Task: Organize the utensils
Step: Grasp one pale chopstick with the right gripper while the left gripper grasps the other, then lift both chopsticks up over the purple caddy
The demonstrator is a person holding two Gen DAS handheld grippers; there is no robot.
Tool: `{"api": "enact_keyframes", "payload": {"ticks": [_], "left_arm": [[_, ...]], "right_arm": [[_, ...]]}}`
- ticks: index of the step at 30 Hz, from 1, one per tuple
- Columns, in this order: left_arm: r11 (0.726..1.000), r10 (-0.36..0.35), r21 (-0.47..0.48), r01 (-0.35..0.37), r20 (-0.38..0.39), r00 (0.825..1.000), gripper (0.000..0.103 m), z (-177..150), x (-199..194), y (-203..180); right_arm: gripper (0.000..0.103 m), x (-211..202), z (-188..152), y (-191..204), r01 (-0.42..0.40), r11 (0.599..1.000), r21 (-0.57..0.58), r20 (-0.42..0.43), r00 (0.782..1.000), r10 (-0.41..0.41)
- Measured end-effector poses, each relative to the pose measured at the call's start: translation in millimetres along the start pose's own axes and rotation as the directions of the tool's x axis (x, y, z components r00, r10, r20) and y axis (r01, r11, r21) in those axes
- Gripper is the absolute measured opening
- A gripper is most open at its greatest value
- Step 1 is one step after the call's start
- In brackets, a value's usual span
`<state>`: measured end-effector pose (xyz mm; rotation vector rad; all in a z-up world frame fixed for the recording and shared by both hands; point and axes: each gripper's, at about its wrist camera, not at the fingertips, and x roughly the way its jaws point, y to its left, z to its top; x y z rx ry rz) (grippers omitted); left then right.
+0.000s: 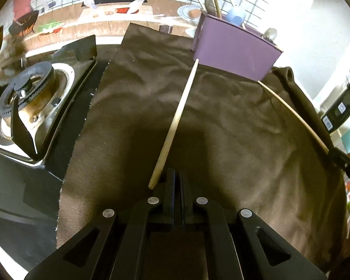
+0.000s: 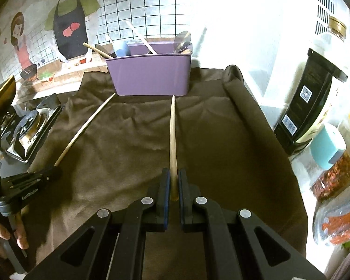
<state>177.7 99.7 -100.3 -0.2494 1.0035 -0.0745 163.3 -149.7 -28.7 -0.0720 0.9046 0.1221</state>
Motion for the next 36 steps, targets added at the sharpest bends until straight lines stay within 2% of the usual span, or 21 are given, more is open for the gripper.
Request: {"api": "enact_keyframes", "payload": {"ticks": [4,6,7,8,10,17,21,25,26,28,31,36], "left_arm": [[0.998,0.006,-0.069,-0.005,0.015,1.0,0.004,-1,-5,6],[0.999,-0.002,-0.051,0.004,0.051,0.999,0.005,-5,-14,4],[1.0,0.015,-0.029,-0.013,0.073,0.997,0.013,-8,-18,2],[0.999,0.04,-0.005,-0.039,0.094,0.995,0.028,-10,-22,1],[0.998,0.06,0.027,-0.064,0.111,0.992,0.038,-12,-26,0],[0.998,0.057,-0.02,-0.056,0.05,0.997,0.038,-6,-13,8],[0.996,0.088,-0.003,-0.088,0.056,0.994,0.036,-3,-7,3],[0.992,0.123,-0.015,-0.122,0.066,0.99,0.015,-1,-2,2],[0.992,0.126,-0.016,-0.125,0.069,0.99,0.011,0,-2,2],[0.993,0.121,-0.013,-0.121,0.071,0.99,0.011,-1,-3,2],[0.992,0.123,0.004,-0.124,0.101,0.987,0.009,1,-14,-3],[0.992,0.096,0.064,-0.112,0.211,0.973,0.007,19,-63,-23]], "right_arm": [[0.006,1,2,-3,-0.011,1.0,-0.022,0.003,1.0,0.011],[0.006,1,2,-4,-0.021,0.999,-0.036,0.009,1.0,0.021],[0.006,1,2,-4,-0.024,0.999,-0.041,0.011,1.0,0.024],[0.006,2,2,-4,-0.029,0.998,-0.047,0.008,1.0,0.029],[0.006,4,2,-6,-0.039,0.998,-0.048,0.001,0.999,0.039],[0.006,10,1,-7,-0.063,0.997,-0.048,-0.006,0.998,0.062],[0.006,11,2,-6,-0.061,0.997,-0.052,-0.009,0.998,0.061],[0.006,14,1,-6,-0.055,0.997,-0.055,-0.018,0.998,0.054],[0.006,15,1,-5,-0.052,0.997,-0.058,-0.022,0.998,0.051],[0.006,16,0,-5,-0.05,0.997,-0.062,-0.029,0.998,0.048],[0.006,16,1,-4,-0.041,0.996,-0.073,-0.027,0.999,0.039],[0.006,0,11,-4,-0.02,0.994,-0.109,0.025,0.999,0.023]]}}
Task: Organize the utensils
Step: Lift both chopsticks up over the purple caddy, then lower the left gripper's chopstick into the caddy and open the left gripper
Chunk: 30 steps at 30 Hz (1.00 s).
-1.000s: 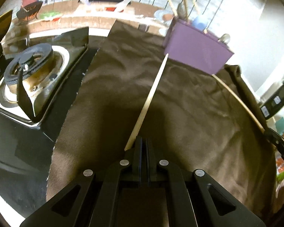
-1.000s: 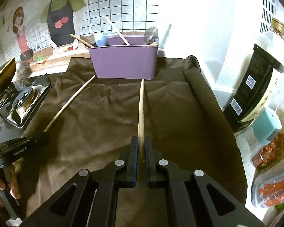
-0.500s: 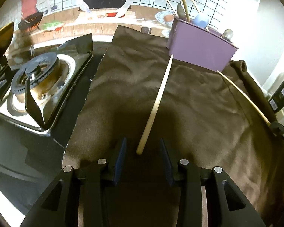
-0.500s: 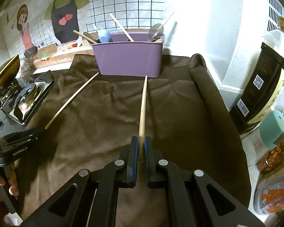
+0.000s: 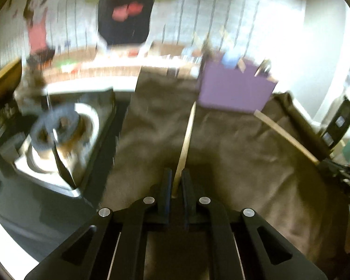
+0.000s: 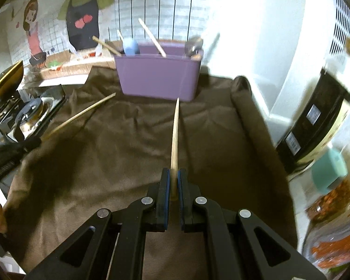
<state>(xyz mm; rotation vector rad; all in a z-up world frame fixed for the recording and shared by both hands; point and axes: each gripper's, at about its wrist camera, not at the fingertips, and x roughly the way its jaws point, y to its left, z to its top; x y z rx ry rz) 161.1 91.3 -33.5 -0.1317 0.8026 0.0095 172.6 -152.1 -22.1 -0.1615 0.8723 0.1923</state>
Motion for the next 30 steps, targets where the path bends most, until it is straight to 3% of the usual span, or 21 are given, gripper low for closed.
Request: {"api": "enact_keyframes", "payload": {"ticks": [5,12,20,27,30], "left_arm": [[0.997,-0.063,0.047,0.059,0.093,0.994,0.005,50,-38,-14],[0.989,-0.128,0.095,0.112,0.183,0.975,0.005,122,-63,-32],[0.969,-0.241,0.126,0.213,0.275,0.931,0.003,244,-106,-56],[0.957,-0.289,0.122,0.263,0.356,0.889,0.0,306,-113,-65],[0.958,-0.288,0.115,0.263,0.376,0.881,0.0,323,-102,-68]], "right_arm": [[0.005,-28,30,-10,-0.003,1.0,-0.003,0.079,0.997,0.004],[0.005,-62,104,-23,0.021,1.0,0.004,0.216,0.976,-0.021],[0.005,-130,216,-38,0.009,1.0,0.011,0.397,0.918,-0.012],[0.005,-153,280,-51,-0.01,0.999,0.046,0.444,0.896,-0.012],[0.005,-146,296,-53,0.004,0.999,0.047,0.454,0.89,-0.025]]}}
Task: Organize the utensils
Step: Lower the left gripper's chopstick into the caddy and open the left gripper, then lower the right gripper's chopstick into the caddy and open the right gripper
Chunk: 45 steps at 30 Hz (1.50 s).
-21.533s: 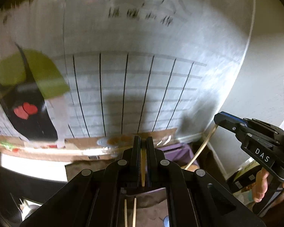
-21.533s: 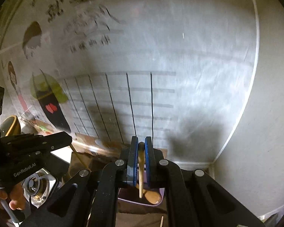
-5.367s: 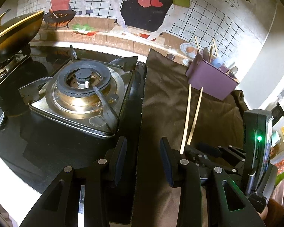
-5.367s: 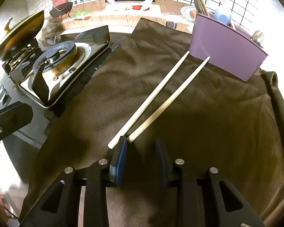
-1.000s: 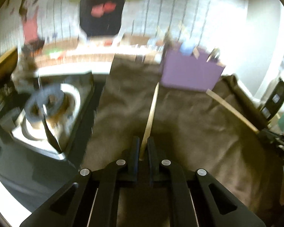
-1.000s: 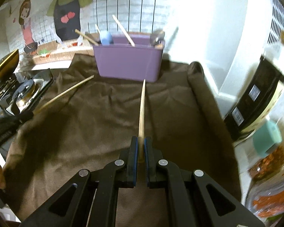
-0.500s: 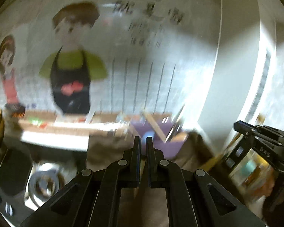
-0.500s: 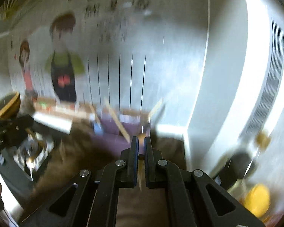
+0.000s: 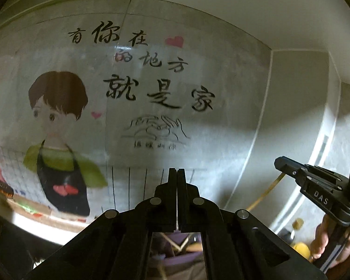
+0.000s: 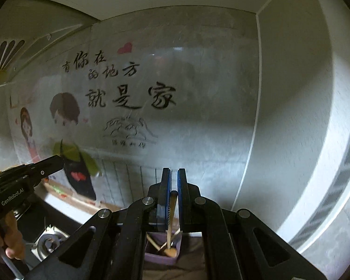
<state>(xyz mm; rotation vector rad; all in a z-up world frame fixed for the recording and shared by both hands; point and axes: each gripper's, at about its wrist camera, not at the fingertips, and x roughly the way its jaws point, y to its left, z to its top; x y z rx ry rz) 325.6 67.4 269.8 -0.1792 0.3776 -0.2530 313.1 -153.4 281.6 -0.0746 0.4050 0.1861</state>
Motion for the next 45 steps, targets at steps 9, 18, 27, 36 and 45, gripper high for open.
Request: {"api": "enact_keyframes", "payload": {"ticks": [9,18,27,36,45], "left_arm": [[1.0,0.009,-0.007,-0.009,-0.085,0.996,0.0,-23,35,17],[0.984,0.034,-0.158,-0.083,-0.288,0.957,0.005,-100,52,78],[0.952,0.065,-0.252,-0.173,-0.389,0.919,0.04,-136,89,104],[0.947,0.158,-0.193,-0.255,-0.411,0.898,0.04,-157,132,105],[0.959,0.058,-0.232,-0.16,-0.394,0.917,0.007,-161,133,105]], "right_arm": [[0.005,27,-5,-5,0.031,0.999,-0.014,-0.027,0.999,-0.031],[0.005,18,-34,-13,0.041,0.999,-0.018,-0.05,0.998,-0.041],[0.005,18,-48,-4,0.032,0.998,-0.045,-0.068,0.997,-0.035],[0.005,33,-65,-9,0.027,0.999,-0.027,-0.115,0.993,-0.029],[0.005,47,-79,-12,0.018,1.0,-0.011,-0.169,0.985,-0.02]]}}
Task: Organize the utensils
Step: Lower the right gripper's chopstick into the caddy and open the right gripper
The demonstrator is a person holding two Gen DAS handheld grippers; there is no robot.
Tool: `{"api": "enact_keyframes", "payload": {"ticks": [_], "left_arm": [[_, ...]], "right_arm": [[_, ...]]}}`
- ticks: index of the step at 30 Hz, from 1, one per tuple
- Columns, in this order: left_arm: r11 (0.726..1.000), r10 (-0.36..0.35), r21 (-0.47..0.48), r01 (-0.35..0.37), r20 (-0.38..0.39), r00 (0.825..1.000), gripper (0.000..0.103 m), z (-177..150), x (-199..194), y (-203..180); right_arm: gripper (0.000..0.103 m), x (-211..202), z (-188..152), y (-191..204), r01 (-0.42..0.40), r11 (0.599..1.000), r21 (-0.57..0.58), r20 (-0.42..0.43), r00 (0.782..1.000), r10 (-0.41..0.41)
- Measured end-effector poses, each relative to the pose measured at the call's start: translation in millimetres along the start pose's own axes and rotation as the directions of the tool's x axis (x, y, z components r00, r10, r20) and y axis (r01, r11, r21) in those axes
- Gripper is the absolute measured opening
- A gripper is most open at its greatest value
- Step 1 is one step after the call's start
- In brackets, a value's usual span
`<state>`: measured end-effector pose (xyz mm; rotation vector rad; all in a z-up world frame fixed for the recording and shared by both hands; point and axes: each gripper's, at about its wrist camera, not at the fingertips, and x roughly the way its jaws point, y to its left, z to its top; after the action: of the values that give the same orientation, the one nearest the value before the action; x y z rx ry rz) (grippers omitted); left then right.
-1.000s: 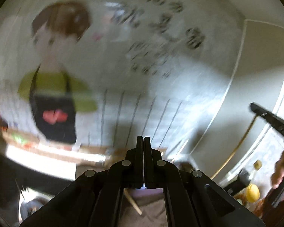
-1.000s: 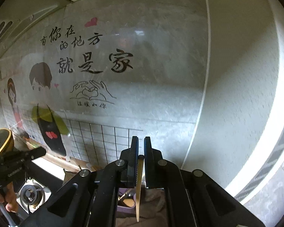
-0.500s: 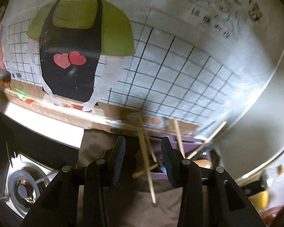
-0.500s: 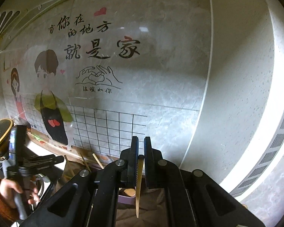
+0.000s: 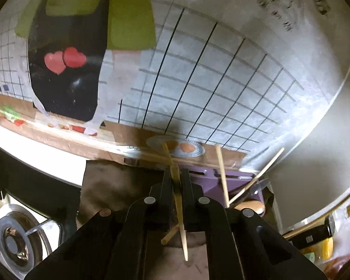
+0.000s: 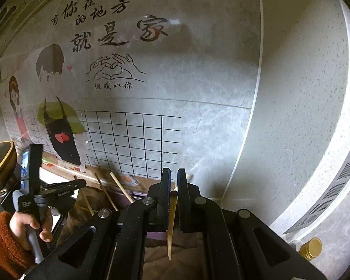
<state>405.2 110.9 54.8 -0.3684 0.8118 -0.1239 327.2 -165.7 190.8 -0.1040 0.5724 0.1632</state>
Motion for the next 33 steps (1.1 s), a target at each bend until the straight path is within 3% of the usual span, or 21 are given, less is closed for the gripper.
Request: {"api": "enact_keyframes", "payload": {"ticks": [4,10,17,22,33], "left_arm": [[0.999,-0.01,0.051,0.008,0.049,0.999,0.006,3,-33,-14],[0.993,-0.089,0.087,0.076,0.148,0.985,0.005,30,-100,-46],[0.984,-0.121,0.168,0.067,0.34,0.933,0.005,77,-155,-88],[0.975,-0.101,0.221,0.024,0.345,0.933,0.005,87,-136,-102],[0.976,-0.043,0.219,-0.007,0.22,0.975,0.006,69,-50,-85]], "right_arm": [[0.005,-4,3,0,-0.006,1.0,0.003,0.007,1.0,0.006],[0.005,-26,25,3,-0.015,1.0,0.003,0.068,0.998,0.015],[0.005,-42,63,16,-0.032,0.999,-0.004,0.154,0.988,0.032],[0.005,-26,70,20,-0.033,0.999,0.006,0.174,0.984,0.032],[0.005,57,41,16,-0.071,0.996,0.061,0.063,0.996,0.067]]}}
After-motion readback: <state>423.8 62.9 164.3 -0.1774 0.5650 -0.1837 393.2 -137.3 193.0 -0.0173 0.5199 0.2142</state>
